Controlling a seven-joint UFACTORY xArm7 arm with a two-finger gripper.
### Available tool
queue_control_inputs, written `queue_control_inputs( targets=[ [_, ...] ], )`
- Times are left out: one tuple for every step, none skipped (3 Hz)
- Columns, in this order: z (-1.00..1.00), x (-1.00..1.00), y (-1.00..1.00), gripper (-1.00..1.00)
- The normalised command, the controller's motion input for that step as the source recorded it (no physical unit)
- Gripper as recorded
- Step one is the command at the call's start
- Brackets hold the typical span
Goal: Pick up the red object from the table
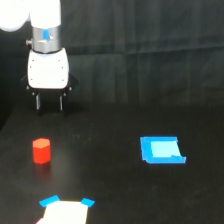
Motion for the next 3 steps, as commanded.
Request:
queue_control_inputs(
  targets=[
    [-0.51,-0.51,-0.99,0.90],
    [-0.27,-0.03,-1.00,1.00],
    [0.00,-0.07,-1.00,0.36]
  ],
)
